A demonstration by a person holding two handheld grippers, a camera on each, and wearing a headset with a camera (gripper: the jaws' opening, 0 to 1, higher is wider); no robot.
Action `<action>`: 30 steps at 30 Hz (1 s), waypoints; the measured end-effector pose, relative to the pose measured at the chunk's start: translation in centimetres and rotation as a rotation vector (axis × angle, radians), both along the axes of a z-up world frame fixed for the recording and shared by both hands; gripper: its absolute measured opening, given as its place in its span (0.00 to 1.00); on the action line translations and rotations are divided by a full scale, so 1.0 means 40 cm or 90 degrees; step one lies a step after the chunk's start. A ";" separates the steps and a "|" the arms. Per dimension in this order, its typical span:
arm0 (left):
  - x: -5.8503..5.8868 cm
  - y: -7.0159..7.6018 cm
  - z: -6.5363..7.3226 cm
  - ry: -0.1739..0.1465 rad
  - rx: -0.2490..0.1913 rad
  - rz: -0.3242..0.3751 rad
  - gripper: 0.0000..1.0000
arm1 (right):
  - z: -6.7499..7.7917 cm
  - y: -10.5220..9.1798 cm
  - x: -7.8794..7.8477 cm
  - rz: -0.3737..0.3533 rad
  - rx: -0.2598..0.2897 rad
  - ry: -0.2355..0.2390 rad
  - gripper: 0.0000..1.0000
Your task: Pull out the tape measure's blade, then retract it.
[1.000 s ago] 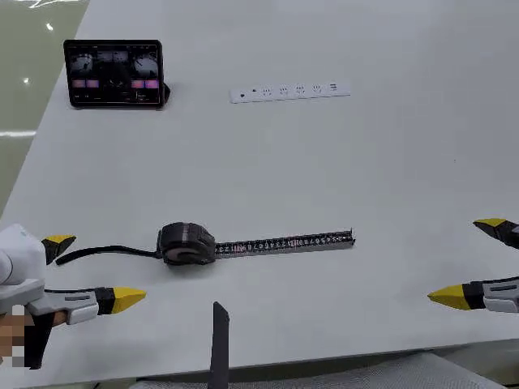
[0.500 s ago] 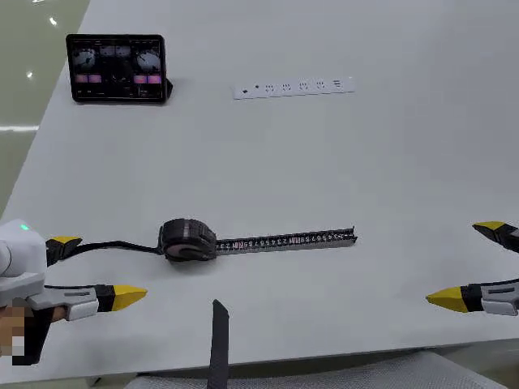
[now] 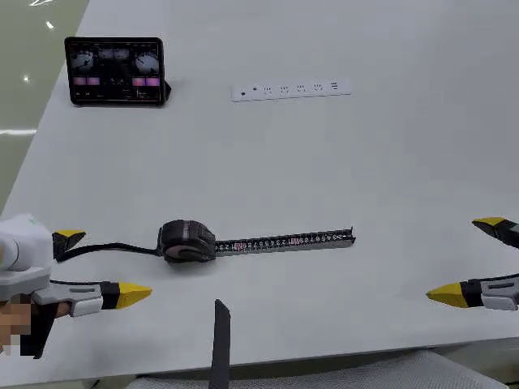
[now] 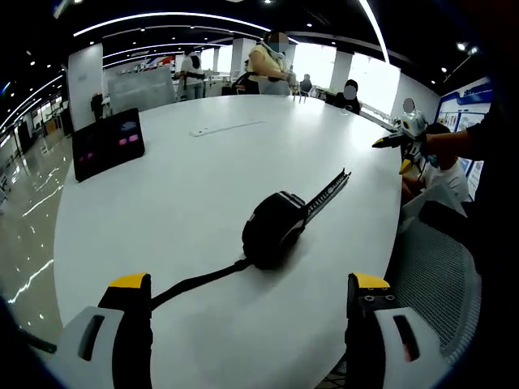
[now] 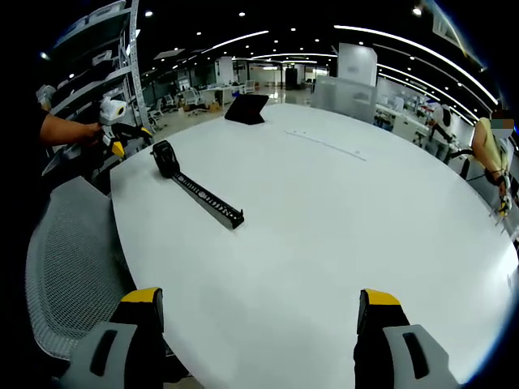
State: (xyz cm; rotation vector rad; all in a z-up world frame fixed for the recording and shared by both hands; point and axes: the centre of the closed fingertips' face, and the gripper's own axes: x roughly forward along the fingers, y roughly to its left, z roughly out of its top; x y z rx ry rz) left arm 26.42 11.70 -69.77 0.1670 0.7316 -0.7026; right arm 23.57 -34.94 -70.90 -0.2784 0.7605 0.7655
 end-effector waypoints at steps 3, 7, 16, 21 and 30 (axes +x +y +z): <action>0.001 -0.013 -0.002 0.006 -0.003 -0.006 0.99 | 0.005 0.000 0.004 0.003 -0.003 0.000 0.99; 0.006 -0.031 -0.002 -0.002 0.000 -0.018 0.99 | 0.005 0.005 0.009 0.017 -0.011 0.001 0.99; 0.029 -0.069 0.026 -0.044 0.000 -0.007 0.99 | 0.015 0.023 0.019 0.046 -0.013 0.018 0.99; 0.003 -0.079 0.007 -0.016 0.016 0.001 0.99 | 0.012 0.019 0.014 0.061 -0.016 0.027 0.99; -0.024 -0.098 0.009 0.021 0.004 0.070 0.99 | 0.016 0.017 0.024 0.094 -0.025 0.034 0.99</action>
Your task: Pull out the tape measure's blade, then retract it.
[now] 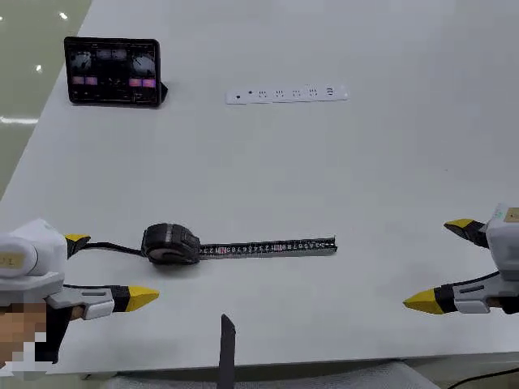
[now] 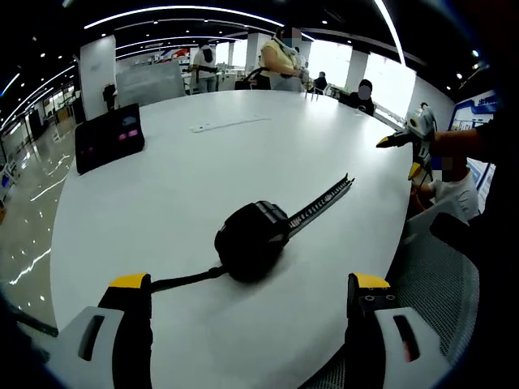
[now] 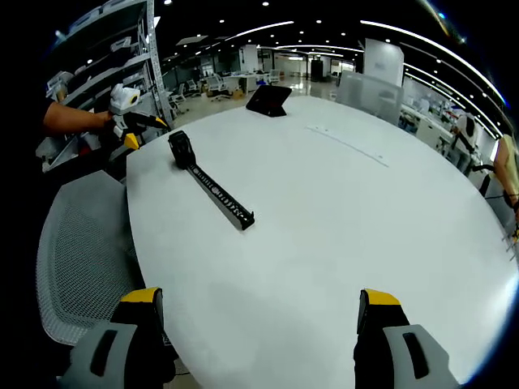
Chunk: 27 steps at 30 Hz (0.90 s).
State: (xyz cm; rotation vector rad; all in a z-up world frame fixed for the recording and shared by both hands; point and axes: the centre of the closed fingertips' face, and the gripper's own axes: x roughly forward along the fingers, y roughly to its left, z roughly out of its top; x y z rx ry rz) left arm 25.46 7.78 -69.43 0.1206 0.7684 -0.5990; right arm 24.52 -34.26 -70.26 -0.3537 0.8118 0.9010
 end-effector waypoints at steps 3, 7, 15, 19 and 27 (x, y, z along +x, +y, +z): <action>0.016 -0.024 -0.001 -0.015 -0.002 0.020 0.99 | 0.003 0.009 0.020 0.012 -0.008 -0.008 0.99; 0.048 -0.043 -0.016 -0.013 -0.021 0.074 0.99 | 0.003 0.021 0.053 0.031 -0.030 -0.014 0.99; 0.103 -0.058 -0.034 -0.012 -0.058 0.161 0.99 | -0.002 0.079 0.102 0.076 -0.058 -0.030 0.99; 0.113 -0.072 -0.039 -0.018 -0.080 0.179 0.99 | -0.015 0.111 0.125 0.090 -0.070 -0.025 0.99; 0.112 -0.106 -0.065 -0.013 -0.071 0.172 0.99 | -0.040 0.186 0.132 0.181 -0.095 -0.018 0.94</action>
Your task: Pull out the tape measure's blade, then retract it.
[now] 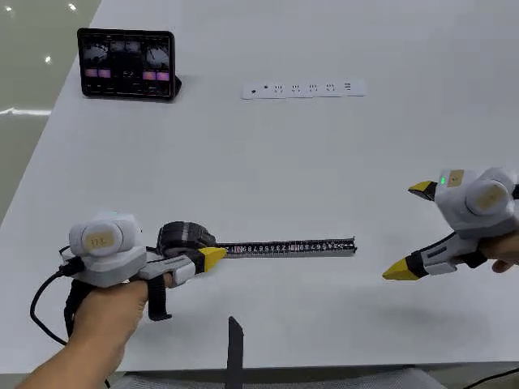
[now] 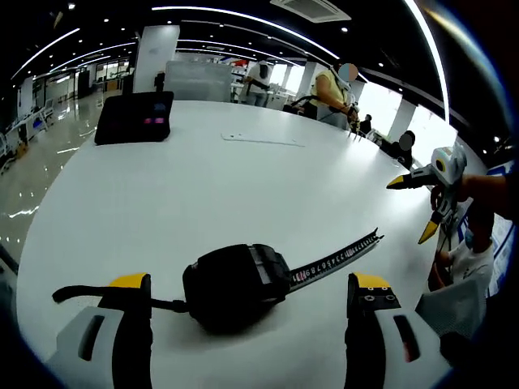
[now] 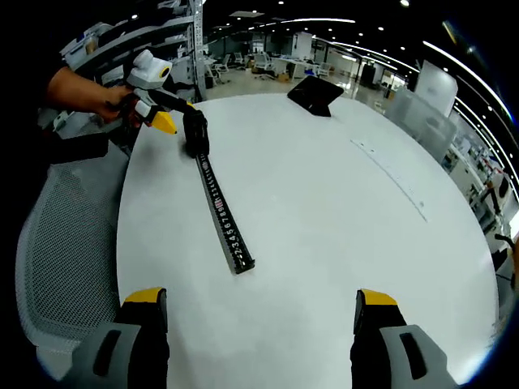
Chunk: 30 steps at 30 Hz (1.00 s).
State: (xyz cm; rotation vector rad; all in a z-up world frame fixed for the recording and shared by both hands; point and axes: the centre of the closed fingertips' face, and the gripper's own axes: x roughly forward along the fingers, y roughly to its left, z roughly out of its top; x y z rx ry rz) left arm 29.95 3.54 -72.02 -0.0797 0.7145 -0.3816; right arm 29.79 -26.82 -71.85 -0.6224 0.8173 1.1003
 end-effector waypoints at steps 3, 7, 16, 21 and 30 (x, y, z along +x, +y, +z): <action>0.006 -0.009 0.004 -0.004 -0.002 0.005 0.99 | -0.018 0.018 0.002 0.029 -0.016 0.002 0.90; 0.021 -0.018 0.003 -0.025 0.021 0.016 0.97 | -0.045 0.042 0.009 0.058 -0.030 0.012 0.83; 0.033 -0.019 -0.031 -0.022 0.019 0.054 0.81 | -0.085 0.087 0.009 0.114 -0.038 0.031 0.63; 0.038 -0.006 -0.034 -0.020 0.028 0.078 0.76 | -0.112 0.092 0.015 0.137 -0.051 0.037 0.51; 0.047 0.022 -0.052 -0.029 0.066 0.098 0.69 | -0.128 0.095 0.011 0.164 -0.059 0.041 0.29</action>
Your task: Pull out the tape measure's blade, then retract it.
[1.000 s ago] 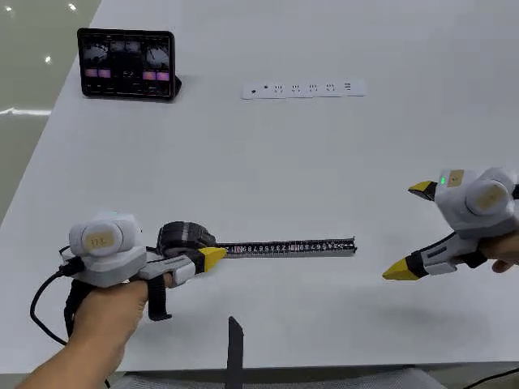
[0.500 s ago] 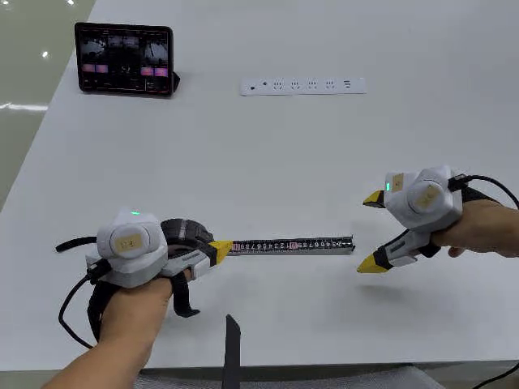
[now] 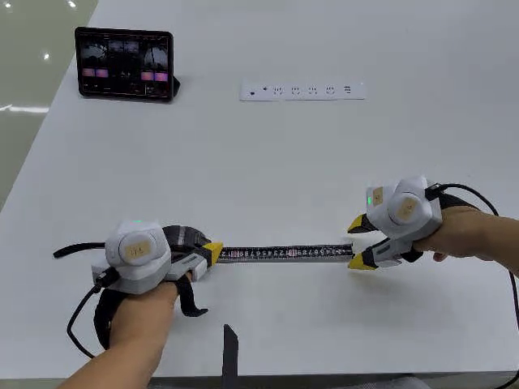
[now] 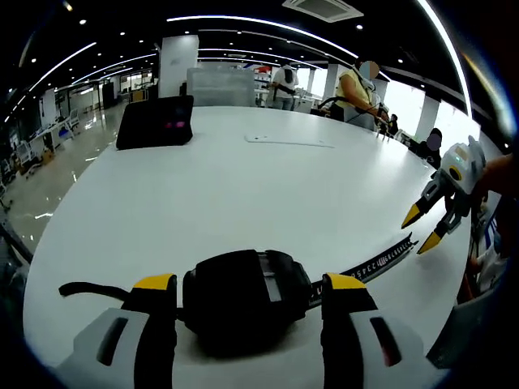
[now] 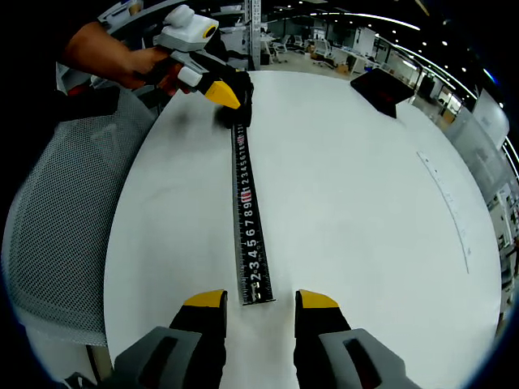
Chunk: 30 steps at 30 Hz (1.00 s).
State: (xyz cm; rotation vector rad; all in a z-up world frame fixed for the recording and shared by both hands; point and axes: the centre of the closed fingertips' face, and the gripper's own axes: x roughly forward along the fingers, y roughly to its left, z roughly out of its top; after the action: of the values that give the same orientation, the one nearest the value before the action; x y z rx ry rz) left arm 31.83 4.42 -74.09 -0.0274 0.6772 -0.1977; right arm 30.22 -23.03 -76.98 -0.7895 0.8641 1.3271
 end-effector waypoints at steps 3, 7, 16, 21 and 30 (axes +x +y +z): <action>0.000 0.005 -0.003 0.001 -0.001 0.002 0.64 | -0.005 0.003 -0.001 0.005 -0.002 0.001 0.25; 0.001 -0.002 -0.006 -0.001 0.001 -0.009 0.63 | -0.017 0.008 -0.008 0.021 -0.016 0.003 0.22; 0.003 -0.003 -0.009 0.008 0.013 -0.021 0.61 | -0.024 0.000 -0.006 0.020 -0.025 0.009 0.14; 0.003 -0.003 -0.012 0.013 0.012 -0.034 0.61 | -0.025 0.000 -0.002 0.018 -0.031 0.007 0.12; -0.001 -0.005 -0.012 0.024 0.018 -0.068 0.60 | -0.026 0.001 -0.001 -0.002 -0.038 0.007 0.12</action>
State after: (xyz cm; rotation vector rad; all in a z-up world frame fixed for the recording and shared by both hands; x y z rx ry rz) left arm 31.78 4.23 -74.57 0.0324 0.7201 -0.2910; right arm 30.19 -22.99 -78.04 -0.8281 0.9172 1.3085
